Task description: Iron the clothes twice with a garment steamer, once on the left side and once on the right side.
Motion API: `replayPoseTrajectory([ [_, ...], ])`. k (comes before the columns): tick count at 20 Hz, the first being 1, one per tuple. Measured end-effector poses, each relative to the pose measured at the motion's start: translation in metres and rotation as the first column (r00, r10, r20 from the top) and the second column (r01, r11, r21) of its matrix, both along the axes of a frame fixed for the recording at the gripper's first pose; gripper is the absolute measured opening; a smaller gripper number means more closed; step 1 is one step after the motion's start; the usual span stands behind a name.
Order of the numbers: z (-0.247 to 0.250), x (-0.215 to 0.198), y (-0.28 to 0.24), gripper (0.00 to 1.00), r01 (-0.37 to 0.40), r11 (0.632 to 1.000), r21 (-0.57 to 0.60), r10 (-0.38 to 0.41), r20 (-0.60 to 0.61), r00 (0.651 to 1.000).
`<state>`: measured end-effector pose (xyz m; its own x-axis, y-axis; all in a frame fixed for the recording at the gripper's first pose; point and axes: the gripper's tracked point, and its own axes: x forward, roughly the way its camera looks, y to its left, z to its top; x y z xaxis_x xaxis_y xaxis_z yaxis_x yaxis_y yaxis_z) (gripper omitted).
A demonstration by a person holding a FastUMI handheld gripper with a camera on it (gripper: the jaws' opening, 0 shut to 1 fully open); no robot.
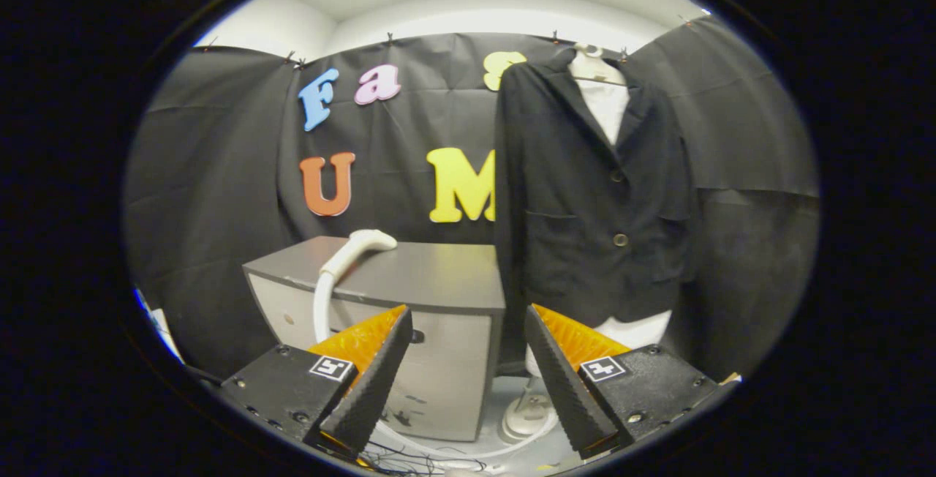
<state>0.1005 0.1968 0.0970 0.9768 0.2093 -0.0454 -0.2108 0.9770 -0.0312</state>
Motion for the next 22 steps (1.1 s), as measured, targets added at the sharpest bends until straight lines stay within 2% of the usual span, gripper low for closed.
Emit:
replayPoseTrajectory([
  [7, 0.019, 0.080, 0.115, 0.98, -0.143, 0.989, -0.033, 0.138, -0.116, 0.984],
  [13, 0.012, 0.133, 0.205, 0.96, -0.228, 0.970, -0.087, 0.208, -0.190, 0.959],
  [17, -0.006, 0.164, 0.233, 0.92, -0.222, 0.969, -0.109, 0.187, -0.266, 0.946],
  [19, -0.012, 0.177, 0.237, 0.91, -0.204, 0.976, -0.078, 0.171, -0.311, 0.935],
  [21, -0.023, 0.182, 0.241, 0.83, -0.188, 0.979, -0.083, 0.145, -0.372, 0.917],
  [22, -0.021, 0.188, 0.242, 0.77, -0.185, 0.978, -0.099, 0.139, -0.354, 0.925],
])
